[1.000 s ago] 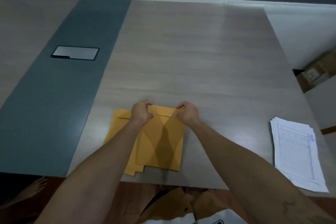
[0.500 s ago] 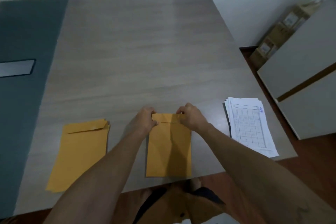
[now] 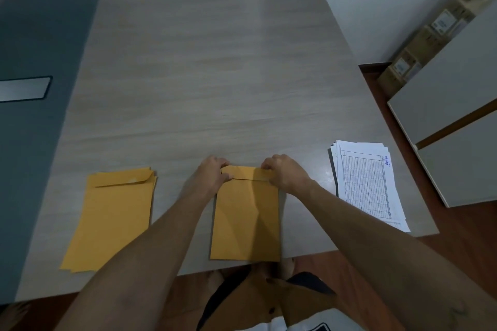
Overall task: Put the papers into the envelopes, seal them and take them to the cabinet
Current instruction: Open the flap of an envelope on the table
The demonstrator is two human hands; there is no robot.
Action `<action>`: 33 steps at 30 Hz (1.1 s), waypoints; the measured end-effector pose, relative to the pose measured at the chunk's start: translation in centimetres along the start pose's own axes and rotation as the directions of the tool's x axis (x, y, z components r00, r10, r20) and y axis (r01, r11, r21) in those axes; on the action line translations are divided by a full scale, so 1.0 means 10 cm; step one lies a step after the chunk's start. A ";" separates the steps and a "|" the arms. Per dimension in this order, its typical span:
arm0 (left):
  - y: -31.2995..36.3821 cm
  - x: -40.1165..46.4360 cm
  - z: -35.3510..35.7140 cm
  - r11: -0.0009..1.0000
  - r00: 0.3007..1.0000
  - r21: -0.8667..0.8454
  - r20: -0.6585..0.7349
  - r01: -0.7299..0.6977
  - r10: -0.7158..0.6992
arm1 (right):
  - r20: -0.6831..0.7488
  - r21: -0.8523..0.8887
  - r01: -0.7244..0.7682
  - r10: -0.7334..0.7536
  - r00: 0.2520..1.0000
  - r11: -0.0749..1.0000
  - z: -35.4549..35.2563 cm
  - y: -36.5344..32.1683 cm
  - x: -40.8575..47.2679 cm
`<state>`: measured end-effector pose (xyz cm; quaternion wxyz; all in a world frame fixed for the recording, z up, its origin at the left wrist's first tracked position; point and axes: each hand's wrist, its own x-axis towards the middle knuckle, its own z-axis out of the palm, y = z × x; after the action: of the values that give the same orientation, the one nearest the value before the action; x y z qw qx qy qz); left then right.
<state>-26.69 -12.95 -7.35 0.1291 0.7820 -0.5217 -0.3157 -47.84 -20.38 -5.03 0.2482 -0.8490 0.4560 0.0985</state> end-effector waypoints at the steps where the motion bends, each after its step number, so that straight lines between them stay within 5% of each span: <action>1: -0.01 -0.01 0.00 1.000 1.000 0.003 -0.009 0.000 0.000 | 0.005 -0.022 0.014 -0.014 1.000 1.000 -0.01 0.00 0.00; 14: -0.04 -0.32 0.15 0.985 0.994 0.164 -0.092 -0.050 0.066 | -0.230 -0.321 0.172 -0.252 0.940 0.931 0.29 -0.10 -0.11; 19: 0.02 -0.36 0.15 0.991 0.992 0.133 -0.129 0.021 -0.004 | -0.378 -0.041 0.065 -0.075 0.923 0.997 0.23 -0.06 0.00; 22: 0.03 -0.38 0.17 0.987 0.978 0.154 -0.207 0.037 -0.004 | -0.335 0.156 -0.030 0.082 0.938 0.987 0.14 0.01 0.15; 27: -0.04 -0.35 0.23 0.946 0.985 0.314 -0.123 -0.076 0.120 | -0.254 0.280 -0.132 0.206 0.945 0.951 0.16 0.03 0.29; 33: 0.05 -0.27 0.25 0.891 0.990 0.451 -0.094 -0.056 0.110 | -0.246 0.326 -0.121 0.208 0.947 0.938 0.12 0.11 0.32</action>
<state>-29.30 -10.38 -8.05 -0.0105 0.7848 -0.6047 -0.1351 -46.80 -22.60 -7.67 0.3013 -0.7640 0.5659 -0.0725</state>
